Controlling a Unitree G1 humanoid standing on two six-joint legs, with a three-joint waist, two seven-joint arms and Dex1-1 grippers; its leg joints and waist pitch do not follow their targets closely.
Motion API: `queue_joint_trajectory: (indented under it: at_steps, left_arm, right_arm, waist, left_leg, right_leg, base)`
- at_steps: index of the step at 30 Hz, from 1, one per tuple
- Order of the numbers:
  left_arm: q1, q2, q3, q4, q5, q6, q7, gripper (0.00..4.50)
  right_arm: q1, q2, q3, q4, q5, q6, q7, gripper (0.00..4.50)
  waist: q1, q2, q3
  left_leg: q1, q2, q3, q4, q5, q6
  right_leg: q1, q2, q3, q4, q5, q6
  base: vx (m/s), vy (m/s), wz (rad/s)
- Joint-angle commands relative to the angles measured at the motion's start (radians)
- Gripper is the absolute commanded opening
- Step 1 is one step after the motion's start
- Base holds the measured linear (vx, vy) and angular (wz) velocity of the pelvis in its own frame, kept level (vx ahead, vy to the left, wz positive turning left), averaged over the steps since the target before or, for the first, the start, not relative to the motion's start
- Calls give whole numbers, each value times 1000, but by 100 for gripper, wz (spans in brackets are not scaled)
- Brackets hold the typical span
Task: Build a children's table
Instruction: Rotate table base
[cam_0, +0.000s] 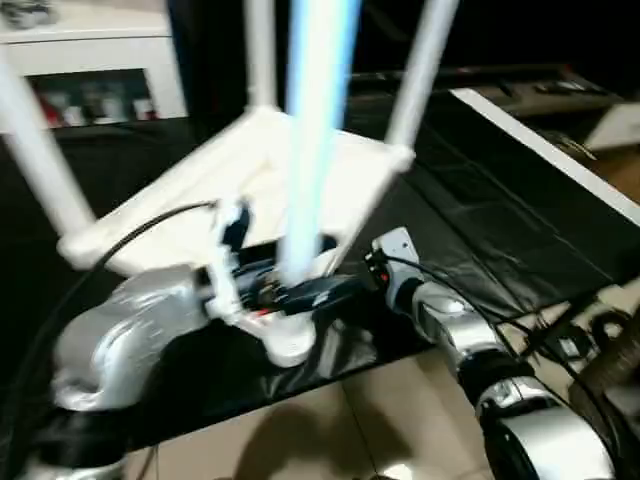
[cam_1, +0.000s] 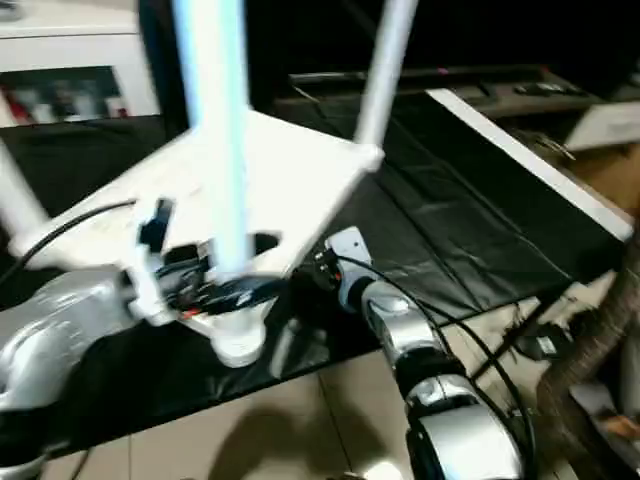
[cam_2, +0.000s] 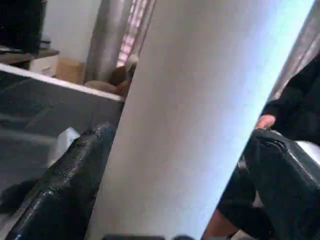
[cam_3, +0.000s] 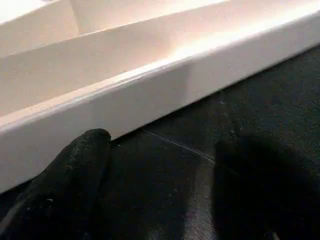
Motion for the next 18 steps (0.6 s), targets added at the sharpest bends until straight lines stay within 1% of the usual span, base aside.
queue_joint_trajectory:
  at_steps: [1, 2, 4, 5, 6, 7, 8, 9, 10, 11, 13, 15, 16, 17, 18]
  left_arm:
    - [-36, -36, -75, -7, 0, -19, 13, 446]
    - [-50, -52, -95, 8, 26, -43, 27, 446]
    - [-64, -69, -104, 26, 45, -57, 42, 446]
    - [-81, -79, -114, 60, 87, -90, 60, 446]
    - [-90, -84, -117, 76, 105, -104, 66, 446]
    - [-99, -87, -120, 92, 122, -116, 71, 446]
    - [-110, -92, -122, 111, 140, -130, 78, 446]
    - [-114, -94, -123, 118, 146, -137, 82, 446]
    - [-123, -99, -124, 130, 153, -150, 85, 446]
    - [-136, -108, -125, 155, 170, -173, 101, 446]
    - [-152, -114, -121, 189, 194, -197, 128, 446]
    - [-181, -108, -102, 256, 243, -247, 176, 446]
    - [-181, -108, -102, 256, 243, -247, 176, 446]
    - [-201, -104, -78, 299, 262, -278, 201, 446]
    - [-201, -104, -78, 299, 262, -278, 201, 446]
  right_arm:
    - [-37, 68, 34, -3, -12, -27, 45, 450]
    - [-40, 72, 36, 4, -17, -36, 46, 450]
    - [-42, 74, 36, 11, -20, -39, 50, 450]
    - [-42, 72, 36, 16, -23, -43, 48, 450]
    - [-43, 71, 34, 20, -22, -46, 52, 450]
    - [-46, 71, 30, 28, -23, -52, 56, 450]
    - [-48, 70, 27, 35, -26, -59, 53, 450]
    - [-48, 69, 27, 37, -29, -63, 49, 450]
    - [-44, 69, 30, 31, -25, -71, 82, 450]
    - [-40, 67, 35, 28, -32, -84, 94, 450]
    - [-41, 64, 40, 32, -48, -92, 68, 450]
    - [-48, 53, 21, 49, -52, -84, 8, 450]
    - [-48, 53, 21, 49, -52, -84, 8, 450]
    - [-46, 40, 0, 53, -44, -88, -8, 450]
    - [-46, 40, 0, 53, -44, -88, -8, 450]
  waist:
    - [10, 17, -69]
    - [6, 14, -68]
    - [5, 16, -68]
    - [4, 16, -66]
    - [4, 15, -66]
    - [4, 16, -65]
    - [3, 20, -65]
    - [4, 18, -65]
    - [3, 23, -66]
    - [4, 23, -66]
    - [4, 22, -66]
    - [5, 23, -67]
    - [5, 22, -68]
    - [6, 18, -69]
    - [7, 20, -69]
  left_leg:
    - [-11, -12, 20, -62, -245, 0]
    - [-13, -12, 20, -62, -253, 5]
    - [-10, -10, 20, -62, -261, 7]
    - [-12, -11, 19, -63, -262, 9]
    - [-8, -11, 20, -62, -274, 11]
    - [-9, -11, 20, -62, -280, 10]
    - [-9, -10, 18, -63, -291, 9]
    - [-7, -10, 18, -63, -297, 7]
    - [-9, -9, 17, -63, -294, 5]
    - [-6, -10, 19, -62, -300, 9]
    - [-7, -10, 18, -62, -298, 9]
    - [-6, -11, 17, -62, -289, 12]
    - [-6, -11, 18, -61, -289, 12]
    - [-8, -11, 17, -61, -280, 13]
    - [-5, -12, 19, -61, -281, 13]
  right_leg:
    - [64, -37, 35, -65, -236, -188]
    - [66, -39, 33, -68, -261, -185]
    - [63, -39, 33, -70, -279, -181]
    - [63, -39, 33, -72, -289, -178]
    - [60, -38, 33, -75, -303, -174]
    - [60, -39, 33, -74, -312, -173]
    - [60, -39, 32, -77, -327, -167]
    - [58, -39, 32, -77, -330, -167]
    - [62, -40, 32, -74, -320, -171]
    - [58, -39, 32, -79, -315, -174]
    - [60, -38, 33, -76, -306, -181]
    - [60, -37, 32, -75, -289, -184]
    - [61, -37, 32, -73, -288, -184]
    - [63, -39, 32, -73, -286, -185]
    - [60, -38, 32, -74, -288, -185]
  base:
    - [0, 0, 0]
    - [0, 0, 0]
    - [0, 0, 0]
    - [0, 0, 0]
    - [0, 0, 0]
    - [0, 0, 0]
    - [0, 0, 0]
    - [0, 0, 0]
    - [0, 0, 0]
    - [0, 0, 0]
    - [0, 0, 0]
    - [0, 0, 0]
    - [0, 0, 0]
    - [0, 0, 0]
    - [0, 0, 0]
